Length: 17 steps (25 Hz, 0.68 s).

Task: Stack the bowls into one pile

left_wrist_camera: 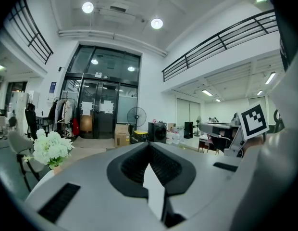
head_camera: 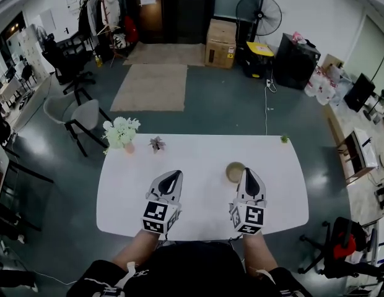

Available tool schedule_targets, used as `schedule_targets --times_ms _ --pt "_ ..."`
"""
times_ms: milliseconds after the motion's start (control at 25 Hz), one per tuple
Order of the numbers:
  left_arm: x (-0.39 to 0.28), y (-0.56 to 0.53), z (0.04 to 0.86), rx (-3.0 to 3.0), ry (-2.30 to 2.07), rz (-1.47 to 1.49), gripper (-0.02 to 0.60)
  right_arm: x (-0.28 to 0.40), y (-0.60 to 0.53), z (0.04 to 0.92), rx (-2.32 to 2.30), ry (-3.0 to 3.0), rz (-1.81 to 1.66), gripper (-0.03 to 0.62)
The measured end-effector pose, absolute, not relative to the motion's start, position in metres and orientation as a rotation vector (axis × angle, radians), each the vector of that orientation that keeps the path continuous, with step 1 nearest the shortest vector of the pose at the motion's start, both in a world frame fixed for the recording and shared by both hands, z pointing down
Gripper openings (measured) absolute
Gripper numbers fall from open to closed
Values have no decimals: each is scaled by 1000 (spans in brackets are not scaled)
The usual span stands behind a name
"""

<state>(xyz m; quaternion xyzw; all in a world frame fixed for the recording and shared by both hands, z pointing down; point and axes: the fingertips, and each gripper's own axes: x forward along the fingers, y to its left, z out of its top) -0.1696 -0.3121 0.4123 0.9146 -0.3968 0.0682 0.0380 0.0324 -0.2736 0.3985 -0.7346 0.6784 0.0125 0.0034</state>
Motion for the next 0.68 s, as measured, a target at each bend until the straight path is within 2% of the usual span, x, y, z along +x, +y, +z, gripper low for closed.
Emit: schedule_targets --times_ms 680 --pt "-171 -308 408 2794 -1242 188 11 27 -273 401 -2302 2186 58 12"
